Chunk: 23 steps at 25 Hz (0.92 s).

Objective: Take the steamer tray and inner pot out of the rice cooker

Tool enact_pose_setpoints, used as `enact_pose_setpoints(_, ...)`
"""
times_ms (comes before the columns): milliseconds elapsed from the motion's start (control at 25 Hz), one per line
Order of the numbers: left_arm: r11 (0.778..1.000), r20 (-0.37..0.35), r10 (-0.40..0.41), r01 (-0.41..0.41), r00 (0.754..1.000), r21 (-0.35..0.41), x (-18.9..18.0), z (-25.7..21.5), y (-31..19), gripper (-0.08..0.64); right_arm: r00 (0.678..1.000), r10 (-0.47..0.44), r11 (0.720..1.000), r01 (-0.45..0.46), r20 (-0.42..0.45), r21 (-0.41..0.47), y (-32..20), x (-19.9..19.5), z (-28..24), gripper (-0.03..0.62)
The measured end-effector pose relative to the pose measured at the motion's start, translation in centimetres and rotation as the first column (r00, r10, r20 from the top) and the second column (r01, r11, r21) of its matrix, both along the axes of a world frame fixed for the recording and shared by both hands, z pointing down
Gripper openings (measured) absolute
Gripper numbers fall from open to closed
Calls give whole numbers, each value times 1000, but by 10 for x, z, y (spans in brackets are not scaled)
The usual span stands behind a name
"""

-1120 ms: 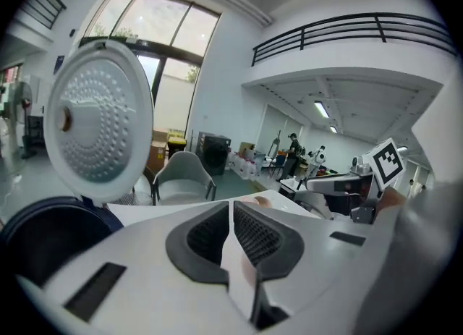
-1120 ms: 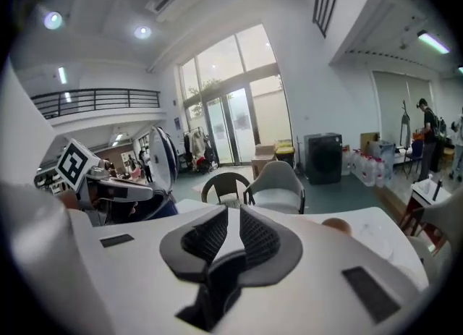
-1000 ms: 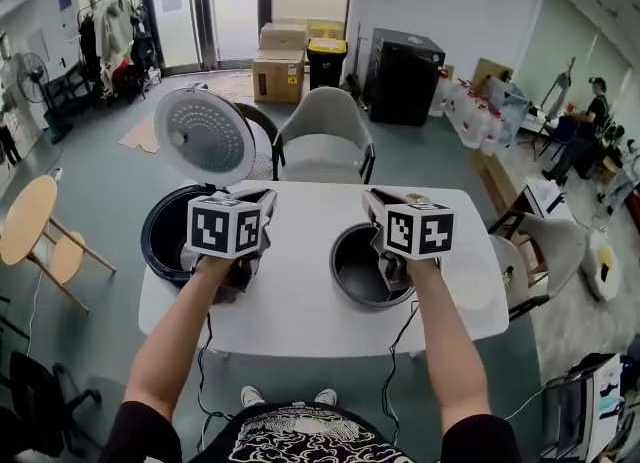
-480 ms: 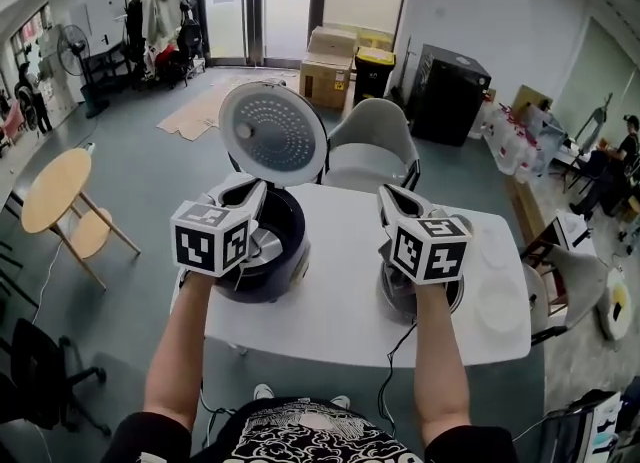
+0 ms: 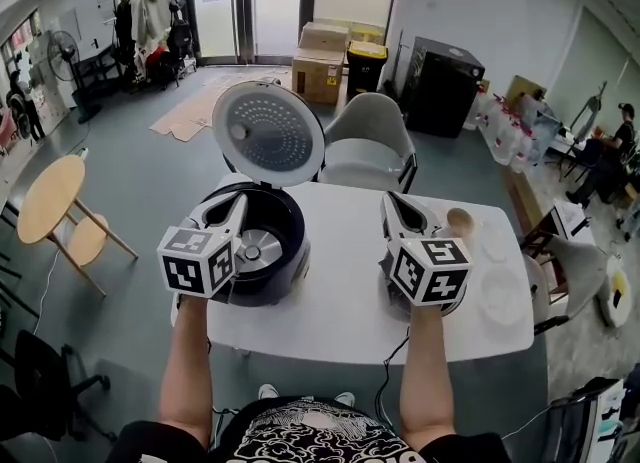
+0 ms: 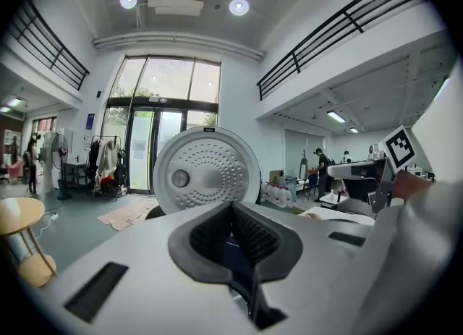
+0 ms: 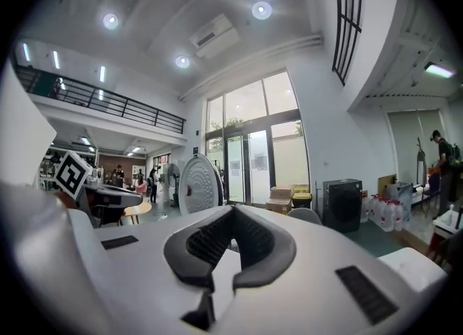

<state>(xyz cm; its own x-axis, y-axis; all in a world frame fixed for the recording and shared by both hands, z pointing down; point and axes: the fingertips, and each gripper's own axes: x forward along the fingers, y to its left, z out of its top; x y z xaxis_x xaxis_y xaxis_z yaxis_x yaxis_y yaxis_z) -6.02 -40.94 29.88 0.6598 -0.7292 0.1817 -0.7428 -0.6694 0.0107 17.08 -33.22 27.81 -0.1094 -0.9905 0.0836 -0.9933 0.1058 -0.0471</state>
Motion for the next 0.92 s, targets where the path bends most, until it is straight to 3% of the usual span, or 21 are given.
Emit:
enact_pose_setpoints(320,999,-2,2,-2,1000,43,-1,-5,-4,12,997,31,999,-32,-63,-3,0,-1,3,12)
enact_pose_setpoints(920,999,23,-29,28,999,29,-12,3,6,12,999,-8,1000,8,-47,3,6,-14,8,12)
